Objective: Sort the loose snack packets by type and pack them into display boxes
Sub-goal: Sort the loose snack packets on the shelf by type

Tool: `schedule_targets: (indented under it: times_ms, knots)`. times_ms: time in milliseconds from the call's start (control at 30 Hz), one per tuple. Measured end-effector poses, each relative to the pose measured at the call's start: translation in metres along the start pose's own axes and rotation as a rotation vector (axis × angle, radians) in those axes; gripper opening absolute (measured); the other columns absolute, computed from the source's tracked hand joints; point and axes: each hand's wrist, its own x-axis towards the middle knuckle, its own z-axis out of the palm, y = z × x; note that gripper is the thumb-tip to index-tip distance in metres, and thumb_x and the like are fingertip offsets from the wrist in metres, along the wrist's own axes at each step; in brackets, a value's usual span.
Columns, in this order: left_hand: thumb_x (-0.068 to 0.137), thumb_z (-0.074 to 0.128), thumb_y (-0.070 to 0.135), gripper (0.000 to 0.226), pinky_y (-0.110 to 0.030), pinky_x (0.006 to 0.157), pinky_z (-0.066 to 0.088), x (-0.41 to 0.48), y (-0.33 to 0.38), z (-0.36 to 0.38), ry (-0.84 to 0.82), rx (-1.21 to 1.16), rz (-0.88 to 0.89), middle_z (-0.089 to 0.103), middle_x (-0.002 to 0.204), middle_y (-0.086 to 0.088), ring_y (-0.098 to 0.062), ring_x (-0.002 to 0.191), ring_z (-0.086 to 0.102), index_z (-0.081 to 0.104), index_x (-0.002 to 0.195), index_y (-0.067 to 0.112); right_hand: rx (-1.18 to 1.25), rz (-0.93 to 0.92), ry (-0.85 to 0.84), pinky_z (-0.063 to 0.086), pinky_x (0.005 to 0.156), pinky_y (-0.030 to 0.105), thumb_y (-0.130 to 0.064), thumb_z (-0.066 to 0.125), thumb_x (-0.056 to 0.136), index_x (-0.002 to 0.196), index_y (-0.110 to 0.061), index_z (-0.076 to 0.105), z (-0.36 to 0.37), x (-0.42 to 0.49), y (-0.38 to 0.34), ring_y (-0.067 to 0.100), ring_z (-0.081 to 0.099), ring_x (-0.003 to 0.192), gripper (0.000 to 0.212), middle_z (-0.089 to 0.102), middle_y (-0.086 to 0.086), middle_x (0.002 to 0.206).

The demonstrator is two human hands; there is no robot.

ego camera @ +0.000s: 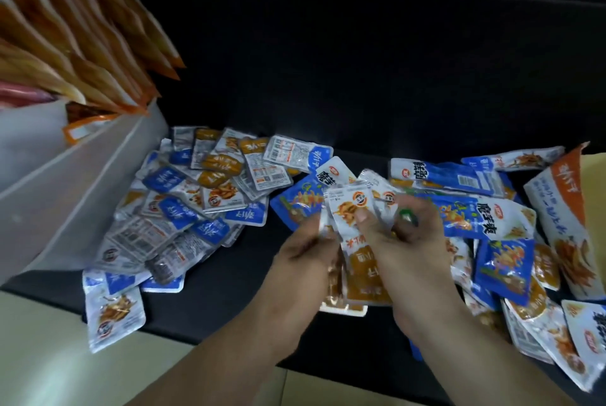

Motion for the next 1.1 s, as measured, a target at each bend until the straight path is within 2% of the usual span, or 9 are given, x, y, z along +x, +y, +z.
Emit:
schedule_targets:
  times_ms: [100, 200, 367, 533, 633, 733, 833, 1000, 1100]
  knots:
    - [0.108, 0.05, 0.026, 0.027, -0.007, 0.065, 0.052, -0.004, 0.004, -0.007, -0.022, 0.022, 0.019, 0.077, 0.095, 0.025, 0.006, 0.088, 0.073, 0.063, 0.111, 0.049, -0.117, -0.136, -0.085, 0.064, 0.086, 0.038, -0.019, 0.073, 0.095, 0.135, -0.038, 0.053, 0.018, -0.006, -0.001, 0.006, 0.074, 0.098, 0.049, 0.076, -0.011, 0.109]
    - [0.104, 0.045, -0.003, 0.054, -0.014, 0.073, 0.056, -0.007, 0.009, -0.022, -0.036, 0.104, 0.043, 0.077, 0.109, 0.018, -0.002, 0.1, 0.073, 0.06, 0.126, 0.045, -0.282, -0.167, -0.189, 0.054, 0.101, 0.032, -0.035, 0.053, 0.104, 0.153, -0.053, 0.032, 0.039, -0.015, 0.002, 0.001, 0.062, 0.119, 0.056, 0.061, -0.021, 0.136]
    - [0.102, 0.058, 0.004, 0.043, -0.03, 0.08, 0.063, 0.001, 0.009, -0.07, 0.171, 0.104, 0.057, 0.077, 0.112, 0.011, -0.01, 0.101, 0.075, 0.065, 0.128, 0.037, -0.309, -0.026, -0.363, 0.053, 0.084, 0.021, -0.033, 0.05, 0.107, 0.152, -0.056, 0.033, 0.073, -0.005, 0.002, -0.005, 0.065, 0.102, 0.053, 0.065, -0.022, 0.127]
    - [0.095, 0.07, 0.01, 0.033, -0.026, 0.078, 0.062, 0.026, 0.039, -0.12, 0.446, 0.244, 0.187, 0.077, 0.101, 0.013, -0.004, 0.091, 0.073, 0.067, 0.12, 0.032, -0.498, -0.153, -0.463, 0.043, 0.072, 0.006, -0.031, 0.065, 0.1, 0.102, -0.055, 0.055, 0.111, 0.007, -0.019, -0.018, 0.06, 0.086, 0.026, 0.063, -0.031, 0.098]
    - [0.09, 0.073, 0.018, 0.025, -0.021, 0.07, 0.059, 0.048, 0.057, -0.159, 0.614, 0.39, 0.24, 0.072, 0.09, 0.016, -0.002, 0.083, 0.07, 0.062, 0.103, 0.036, -0.601, -0.208, -0.501, 0.046, 0.078, 0.017, -0.035, 0.064, 0.098, 0.097, -0.047, 0.057, 0.129, 0.012, -0.033, -0.009, 0.06, 0.094, 0.014, 0.065, -0.025, 0.106]
    - [0.079, 0.063, 0.034, 0.053, -0.047, 0.1, 0.054, 0.053, 0.058, -0.185, 0.698, 0.847, 0.215, 0.068, 0.124, 0.005, -0.022, 0.118, 0.062, 0.055, 0.132, 0.035, -0.707, -0.267, -0.488, 0.052, 0.089, 0.029, -0.041, 0.064, 0.096, 0.104, -0.044, 0.063, 0.131, 0.017, -0.035, 0.002, 0.063, 0.104, 0.009, 0.067, -0.019, 0.113]
    - [0.078, 0.072, 0.019, 0.08, -0.055, 0.115, 0.037, 0.043, 0.049, -0.175, 0.747, 1.25, 0.298, 0.039, 0.157, -0.012, -0.039, 0.144, 0.032, 0.042, 0.152, 0.021, -0.775, -0.28, -0.428, 0.051, 0.094, 0.026, -0.039, 0.066, 0.096, 0.123, -0.034, 0.068, 0.115, 0.017, -0.03, 0.004, 0.063, 0.112, 0.028, 0.068, -0.018, 0.118]
    - [0.079, 0.073, 0.008, 0.043, -0.054, 0.117, 0.038, 0.045, 0.023, -0.119, 0.537, 1.25, 0.628, 0.054, 0.144, -0.018, -0.042, 0.139, 0.043, 0.07, 0.122, 0.011, -0.786, -0.284, -0.307, 0.05, 0.072, 0.017, -0.04, 0.07, 0.092, 0.093, -0.046, 0.07, 0.055, 0.016, -0.02, -0.001, 0.066, 0.088, 0.006, 0.072, -0.022, 0.098]
    - [0.084, 0.073, 0.02, 0.035, -0.042, 0.118, 0.04, 0.049, 0.009, -0.071, 0.221, 1.207, 0.651, 0.063, 0.134, -0.01, -0.032, 0.135, 0.049, 0.074, 0.119, 0.015, -0.879, -0.284, -0.189, 0.051, 0.073, 0.026, -0.039, 0.069, 0.092, 0.107, -0.039, 0.072, 0.013, 0.018, -0.016, 0.01, 0.063, 0.09, 0.016, 0.068, -0.016, 0.107]
